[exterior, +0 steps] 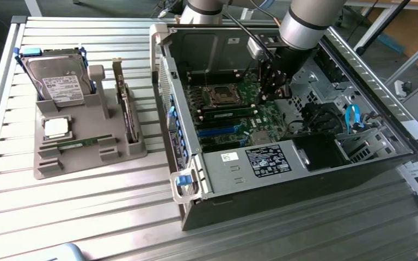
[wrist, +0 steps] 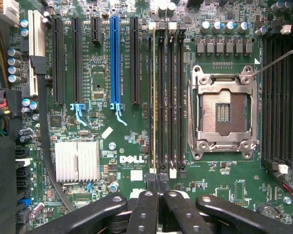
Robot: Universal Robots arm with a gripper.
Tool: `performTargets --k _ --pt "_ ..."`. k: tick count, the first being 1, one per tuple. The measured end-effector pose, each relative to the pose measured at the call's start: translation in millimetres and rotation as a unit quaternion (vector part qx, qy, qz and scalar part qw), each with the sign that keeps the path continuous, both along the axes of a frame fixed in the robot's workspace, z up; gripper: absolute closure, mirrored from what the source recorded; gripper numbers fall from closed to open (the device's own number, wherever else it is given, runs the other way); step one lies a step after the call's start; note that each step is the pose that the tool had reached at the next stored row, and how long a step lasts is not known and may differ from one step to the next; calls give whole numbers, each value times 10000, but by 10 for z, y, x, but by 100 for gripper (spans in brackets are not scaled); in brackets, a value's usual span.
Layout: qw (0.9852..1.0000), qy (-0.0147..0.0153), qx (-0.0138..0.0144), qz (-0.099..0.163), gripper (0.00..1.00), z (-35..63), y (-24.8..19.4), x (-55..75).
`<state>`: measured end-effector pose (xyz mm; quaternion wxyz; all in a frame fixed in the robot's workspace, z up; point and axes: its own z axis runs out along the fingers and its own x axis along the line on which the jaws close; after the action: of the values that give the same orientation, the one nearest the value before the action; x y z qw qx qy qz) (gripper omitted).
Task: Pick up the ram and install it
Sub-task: 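Press down the ram until it locks into place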
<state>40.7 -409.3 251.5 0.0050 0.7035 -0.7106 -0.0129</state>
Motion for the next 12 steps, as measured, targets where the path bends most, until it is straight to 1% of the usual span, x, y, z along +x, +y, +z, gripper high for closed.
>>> performTargets --k 2,12 --pt "10000 0 7 0 89 -9 0 -15" --pt "10000 0 8 0 89 -69 1 -41"
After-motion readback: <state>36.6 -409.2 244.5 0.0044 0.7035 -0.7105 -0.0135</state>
